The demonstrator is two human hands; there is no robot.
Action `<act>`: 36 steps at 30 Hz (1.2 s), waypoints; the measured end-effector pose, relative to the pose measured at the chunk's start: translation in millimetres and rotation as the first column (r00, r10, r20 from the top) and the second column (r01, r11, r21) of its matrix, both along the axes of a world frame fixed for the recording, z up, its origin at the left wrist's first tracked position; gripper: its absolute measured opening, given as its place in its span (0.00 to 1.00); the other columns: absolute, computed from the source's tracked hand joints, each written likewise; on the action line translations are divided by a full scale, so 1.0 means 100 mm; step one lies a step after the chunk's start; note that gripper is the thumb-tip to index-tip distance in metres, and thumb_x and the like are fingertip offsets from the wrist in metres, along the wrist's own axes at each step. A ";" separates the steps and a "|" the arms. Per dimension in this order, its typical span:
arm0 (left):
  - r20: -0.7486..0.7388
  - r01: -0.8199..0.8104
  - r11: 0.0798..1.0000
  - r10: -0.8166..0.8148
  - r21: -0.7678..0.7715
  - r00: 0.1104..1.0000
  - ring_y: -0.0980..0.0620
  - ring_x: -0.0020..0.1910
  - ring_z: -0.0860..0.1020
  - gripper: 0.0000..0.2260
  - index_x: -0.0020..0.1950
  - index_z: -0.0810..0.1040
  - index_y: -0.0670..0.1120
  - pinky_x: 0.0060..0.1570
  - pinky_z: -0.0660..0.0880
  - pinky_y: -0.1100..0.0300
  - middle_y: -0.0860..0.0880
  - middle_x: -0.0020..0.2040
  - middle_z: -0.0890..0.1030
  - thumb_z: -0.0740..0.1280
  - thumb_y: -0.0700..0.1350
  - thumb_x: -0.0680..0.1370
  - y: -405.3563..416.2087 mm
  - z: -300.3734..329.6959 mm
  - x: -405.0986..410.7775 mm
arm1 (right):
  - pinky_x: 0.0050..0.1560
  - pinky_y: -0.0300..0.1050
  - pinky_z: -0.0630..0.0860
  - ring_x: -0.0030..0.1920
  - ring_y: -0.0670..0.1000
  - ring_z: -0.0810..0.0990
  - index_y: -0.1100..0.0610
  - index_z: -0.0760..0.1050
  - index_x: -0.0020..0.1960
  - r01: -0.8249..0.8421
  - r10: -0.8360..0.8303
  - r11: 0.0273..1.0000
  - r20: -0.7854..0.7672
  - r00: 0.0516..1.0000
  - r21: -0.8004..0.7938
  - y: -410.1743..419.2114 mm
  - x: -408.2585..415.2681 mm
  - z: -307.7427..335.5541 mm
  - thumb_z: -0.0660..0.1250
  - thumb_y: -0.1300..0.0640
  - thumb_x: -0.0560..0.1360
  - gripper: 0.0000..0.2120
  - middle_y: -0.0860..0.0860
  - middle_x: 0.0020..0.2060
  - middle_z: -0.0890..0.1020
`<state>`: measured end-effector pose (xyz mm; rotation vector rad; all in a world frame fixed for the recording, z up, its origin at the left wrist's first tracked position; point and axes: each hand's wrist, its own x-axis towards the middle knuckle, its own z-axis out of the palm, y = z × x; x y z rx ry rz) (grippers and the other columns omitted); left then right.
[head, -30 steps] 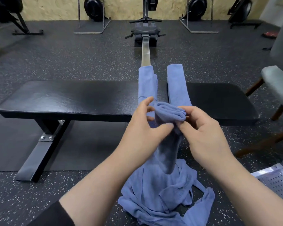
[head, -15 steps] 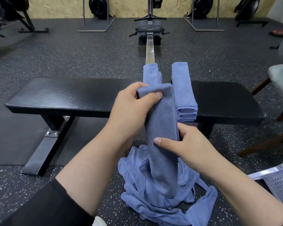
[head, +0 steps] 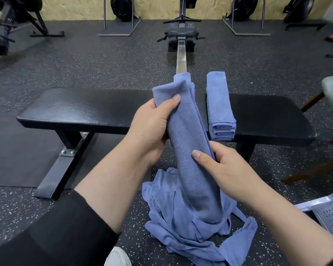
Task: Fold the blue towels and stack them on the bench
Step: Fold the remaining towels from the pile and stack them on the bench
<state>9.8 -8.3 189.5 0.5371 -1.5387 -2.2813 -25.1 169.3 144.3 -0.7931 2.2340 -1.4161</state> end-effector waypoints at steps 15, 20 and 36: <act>-0.003 -0.192 0.981 0.191 -0.026 0.981 0.51 0.40 0.83 0.03 0.50 0.81 0.47 0.38 0.79 0.56 0.48 0.43 0.85 0.70 0.46 0.79 -0.24 0.04 0.03 | 0.57 0.58 0.79 0.50 0.56 0.83 0.53 0.79 0.52 -0.130 0.132 0.955 0.013 0.991 0.266 0.21 -0.01 -0.07 0.65 0.43 0.74 0.15 0.51 0.47 0.85; -0.004 -0.240 0.971 0.240 -0.009 0.971 0.48 0.46 0.85 0.05 0.52 0.82 0.46 0.49 0.82 0.49 0.45 0.48 0.86 0.70 0.45 0.80 -0.26 0.05 0.03 | 0.55 0.55 0.78 0.44 0.52 0.83 0.54 0.80 0.51 -0.067 0.060 0.975 0.039 0.997 0.212 0.31 -0.05 -0.11 0.65 0.47 0.81 0.11 0.54 0.46 0.85; 0.038 -0.405 0.908 0.403 0.109 0.914 0.52 0.41 0.87 0.05 0.53 0.79 0.47 0.48 0.84 0.50 0.49 0.44 0.87 0.69 0.47 0.81 -0.26 0.10 0.04 | 0.48 0.56 0.82 0.43 0.50 0.83 0.55 0.73 0.61 0.318 -0.172 0.926 0.521 0.836 -0.204 0.40 -0.01 -0.02 0.67 0.53 0.81 0.11 0.56 0.47 0.81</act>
